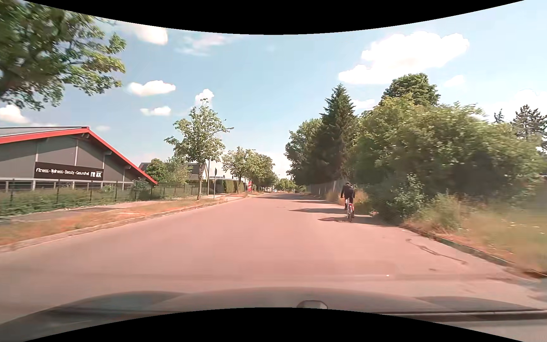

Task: Follow the waypoints while adhering to traffic rules and regulations

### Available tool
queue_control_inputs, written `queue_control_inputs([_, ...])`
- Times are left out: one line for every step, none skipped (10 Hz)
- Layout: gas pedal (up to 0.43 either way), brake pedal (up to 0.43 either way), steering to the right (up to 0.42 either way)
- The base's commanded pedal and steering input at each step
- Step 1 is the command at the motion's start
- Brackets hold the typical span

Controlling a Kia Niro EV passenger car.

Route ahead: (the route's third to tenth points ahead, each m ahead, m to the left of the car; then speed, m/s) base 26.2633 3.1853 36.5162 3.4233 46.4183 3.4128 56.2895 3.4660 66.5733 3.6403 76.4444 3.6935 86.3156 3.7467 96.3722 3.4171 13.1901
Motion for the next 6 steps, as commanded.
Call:
queue_control_inputs([0.169, 0.000, -0.005])
queue_control_inputs([0.169, 0.000, -0.003])
queue_control_inputs([0.157, 0.000, -0.002])
queue_control_inputs([0.157, 0.000, 0.002])
queue_control_inputs([0.157, 0.000, 0.003])
queue_control_inputs([0.157, 0.000, 0.003])
